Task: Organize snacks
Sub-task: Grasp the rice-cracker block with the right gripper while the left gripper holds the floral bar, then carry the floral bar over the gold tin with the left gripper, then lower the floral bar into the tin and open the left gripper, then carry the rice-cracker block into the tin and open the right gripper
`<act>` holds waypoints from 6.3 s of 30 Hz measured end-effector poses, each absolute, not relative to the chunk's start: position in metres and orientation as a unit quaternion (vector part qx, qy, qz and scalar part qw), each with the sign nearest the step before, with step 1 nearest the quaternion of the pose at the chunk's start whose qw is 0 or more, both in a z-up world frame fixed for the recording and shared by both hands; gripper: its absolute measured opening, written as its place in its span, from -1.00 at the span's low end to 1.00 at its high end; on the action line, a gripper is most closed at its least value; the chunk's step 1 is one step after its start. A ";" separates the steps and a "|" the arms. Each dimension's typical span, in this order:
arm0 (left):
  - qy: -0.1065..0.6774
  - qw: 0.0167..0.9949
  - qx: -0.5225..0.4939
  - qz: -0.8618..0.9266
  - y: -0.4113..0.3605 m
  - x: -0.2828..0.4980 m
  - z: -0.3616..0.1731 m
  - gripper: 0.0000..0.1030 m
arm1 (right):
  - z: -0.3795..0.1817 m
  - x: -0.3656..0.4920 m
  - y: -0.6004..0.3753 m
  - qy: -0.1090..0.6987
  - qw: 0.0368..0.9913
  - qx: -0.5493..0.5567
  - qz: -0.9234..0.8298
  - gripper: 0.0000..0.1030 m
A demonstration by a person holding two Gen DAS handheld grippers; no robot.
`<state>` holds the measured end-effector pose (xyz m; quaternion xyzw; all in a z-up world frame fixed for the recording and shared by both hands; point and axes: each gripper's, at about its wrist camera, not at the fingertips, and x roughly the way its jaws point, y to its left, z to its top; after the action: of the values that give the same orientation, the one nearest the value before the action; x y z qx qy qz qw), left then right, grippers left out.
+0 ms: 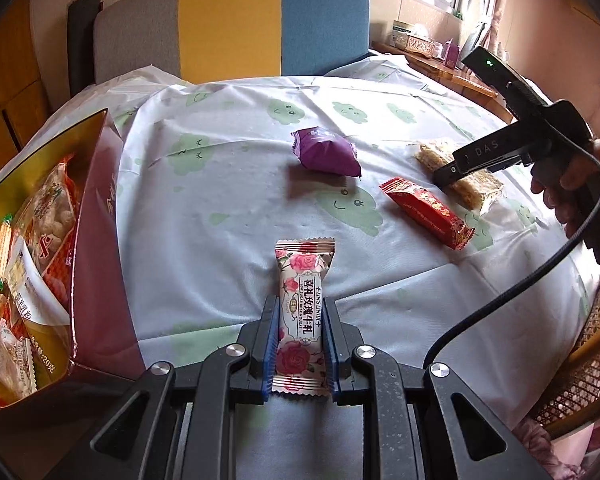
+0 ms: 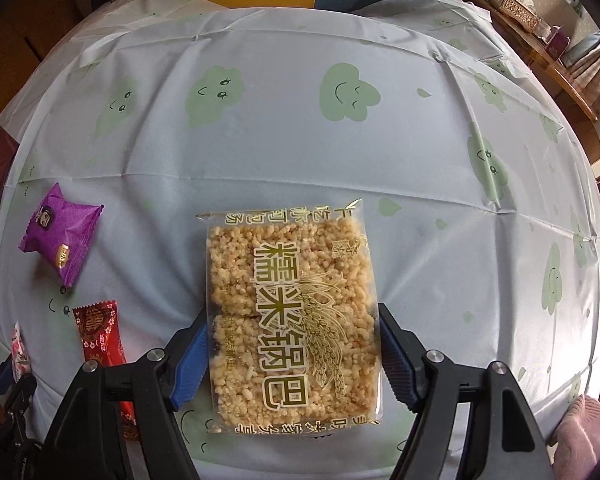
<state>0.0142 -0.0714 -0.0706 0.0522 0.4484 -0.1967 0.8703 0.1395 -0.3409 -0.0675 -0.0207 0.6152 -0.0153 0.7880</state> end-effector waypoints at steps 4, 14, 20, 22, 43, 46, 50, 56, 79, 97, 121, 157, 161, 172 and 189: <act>0.452 0.870 0.062 -0.187 -0.076 0.016 -0.069 -0.61 | -0.068 0.135 -0.344 0.611 0.791 -0.026 -0.015 0.48; 0.427 0.887 0.059 -0.166 -0.076 0.009 -0.039 -0.62 | -0.069 0.128 -0.339 0.607 0.794 -0.032 -0.010 0.50; 0.415 0.896 0.052 -0.150 -0.065 0.006 -0.020 -0.62 | -0.071 0.133 -0.344 0.608 0.793 -0.035 -0.007 0.52; 0.417 0.896 0.046 -0.144 -0.061 0.006 -0.017 -0.62 | -0.072 0.134 -0.343 0.607 0.794 -0.038 -0.007 0.52; 0.416 0.909 0.004 -0.029 0.030 0.004 -0.006 -0.62 | -0.070 0.135 -0.342 0.600 0.798 -0.051 -0.004 0.54; 0.419 0.908 -0.004 -0.012 0.043 0.002 -0.009 -0.62 | -0.070 0.135 -0.340 0.600 0.799 -0.054 -0.003 0.54; 0.421 0.907 -0.008 0.007 0.055 0.001 -0.011 -0.62 | -0.070 0.134 -0.338 0.598 0.799 -0.056 -0.003 0.54; 0.422 0.906 -0.014 0.032 0.073 -0.001 -0.012 -0.62 | -0.069 0.134 -0.337 0.598 0.799 -0.061 -0.002 0.54; 0.444 0.867 -0.213 0.074 0.200 -0.002 -0.017 -0.62 | -0.066 0.132 -0.324 0.591 0.802 -0.084 -0.001 0.53; 0.528 0.823 -0.163 0.131 0.199 0.074 -0.061 -0.51 | -0.062 0.132 -0.313 0.588 0.802 -0.103 -0.002 0.54; 0.478 0.856 -0.077 0.182 0.162 0.016 -0.037 -0.39 | -0.061 0.131 -0.313 0.586 0.804 -0.105 -0.003 0.54; 0.462 0.872 -0.062 0.151 0.139 -0.003 -0.039 -0.39 | -0.053 0.124 -0.309 0.586 0.803 -0.106 -0.008 0.45; 0.456 0.874 -0.064 0.152 0.145 -0.007 -0.038 -0.39 | -0.053 0.123 -0.310 0.586 0.804 -0.101 -0.011 0.44; 0.436 0.875 -0.091 0.189 0.182 -0.015 -0.031 -0.39 | 0.000 0.125 -0.294 0.538 0.840 -0.068 -0.024 0.42; 0.416 0.873 -0.114 0.227 0.213 -0.028 -0.023 -0.39 | 0.020 0.088 0.021 0.505 0.792 -0.114 0.325 0.43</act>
<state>-0.0282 0.2131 -0.0228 -0.1139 0.4160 0.2273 0.8731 0.0884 0.0215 0.0197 -0.1142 0.5048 0.3247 0.7917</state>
